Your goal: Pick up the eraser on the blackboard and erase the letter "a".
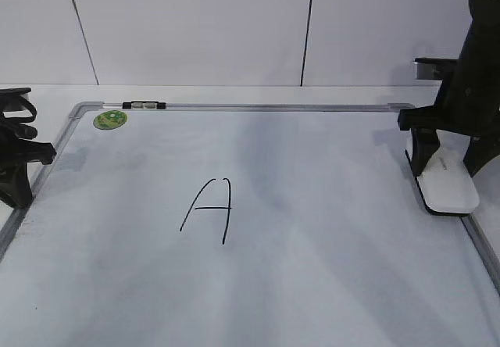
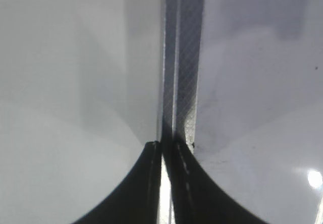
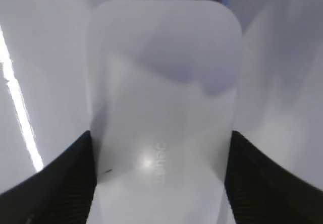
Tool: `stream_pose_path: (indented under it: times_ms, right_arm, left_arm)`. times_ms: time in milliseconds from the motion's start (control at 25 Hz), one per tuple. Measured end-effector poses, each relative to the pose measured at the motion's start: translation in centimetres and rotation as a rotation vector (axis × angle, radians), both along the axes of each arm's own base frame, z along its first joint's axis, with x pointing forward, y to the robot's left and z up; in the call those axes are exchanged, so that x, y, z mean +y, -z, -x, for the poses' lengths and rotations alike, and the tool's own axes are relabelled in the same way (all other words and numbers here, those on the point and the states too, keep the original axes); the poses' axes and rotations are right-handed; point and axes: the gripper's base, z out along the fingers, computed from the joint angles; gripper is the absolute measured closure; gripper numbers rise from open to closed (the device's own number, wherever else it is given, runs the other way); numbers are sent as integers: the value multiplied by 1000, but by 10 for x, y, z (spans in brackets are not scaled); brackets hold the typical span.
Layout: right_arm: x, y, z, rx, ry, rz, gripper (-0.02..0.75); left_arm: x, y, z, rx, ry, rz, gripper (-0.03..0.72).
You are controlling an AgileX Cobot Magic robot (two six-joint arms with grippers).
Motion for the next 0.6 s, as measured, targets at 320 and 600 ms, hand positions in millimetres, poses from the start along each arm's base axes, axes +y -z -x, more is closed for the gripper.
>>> stream_pose_path:
  times_ms: [320,600]
  right_arm:
    - [-2,2,-1,3,-9,20,182]
    - [-2,2,-1,2,-12,26,182]
  left_arm:
    - [0,0,0,0,0,0,657]
    - [0,0,0,0,0,0,657]
